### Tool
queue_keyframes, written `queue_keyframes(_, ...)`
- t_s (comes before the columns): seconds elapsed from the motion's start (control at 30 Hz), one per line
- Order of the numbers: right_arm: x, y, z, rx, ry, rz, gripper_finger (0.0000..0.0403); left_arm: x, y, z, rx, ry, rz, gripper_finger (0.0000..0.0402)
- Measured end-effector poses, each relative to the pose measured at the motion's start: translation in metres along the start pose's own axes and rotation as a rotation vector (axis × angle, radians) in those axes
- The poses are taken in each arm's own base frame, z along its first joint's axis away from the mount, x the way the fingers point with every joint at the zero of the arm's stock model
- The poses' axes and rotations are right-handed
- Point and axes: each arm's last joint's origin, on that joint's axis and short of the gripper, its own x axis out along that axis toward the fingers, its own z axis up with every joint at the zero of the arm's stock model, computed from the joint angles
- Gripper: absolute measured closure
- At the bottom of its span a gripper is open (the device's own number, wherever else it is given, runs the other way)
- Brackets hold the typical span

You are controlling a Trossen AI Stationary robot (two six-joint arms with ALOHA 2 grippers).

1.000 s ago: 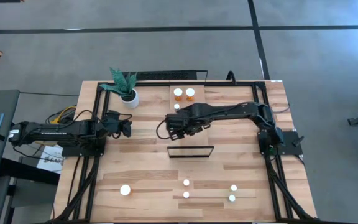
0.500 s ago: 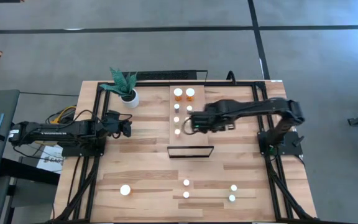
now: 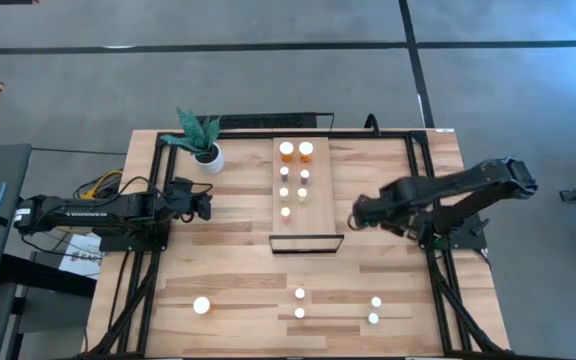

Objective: Pick and place medicine bottles onto shelf by color
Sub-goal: Put the top pink pill bottle on the shelf aligned with the other pink pill bottle

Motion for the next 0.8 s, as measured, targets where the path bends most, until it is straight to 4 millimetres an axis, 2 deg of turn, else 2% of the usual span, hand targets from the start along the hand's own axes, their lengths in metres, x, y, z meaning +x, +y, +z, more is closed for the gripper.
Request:
queue_keyframes(0.2,0.006,-0.024,-0.04,0.054,0.068,0.041,0.018,0.0,0.0,0.0,0.0,0.0,0.0,0.031)
queue_keyframes(0.33,0.015,-0.028,-0.068,0.068,0.132,0.071,0.018,0.0,0.0,0.0,0.0,0.0,-0.001,0.031)
queue_keyframes(0.5,0.022,-0.016,-0.102,0.04,0.168,0.088,0.018,0.0,0.0,0.0,0.0,0.001,0.0,0.031)
queue_keyframes(0.8,0.003,0.021,-0.16,-0.131,0.076,0.057,0.018,0.0,0.0,0.0,0.0,0.0,0.0,0.031)
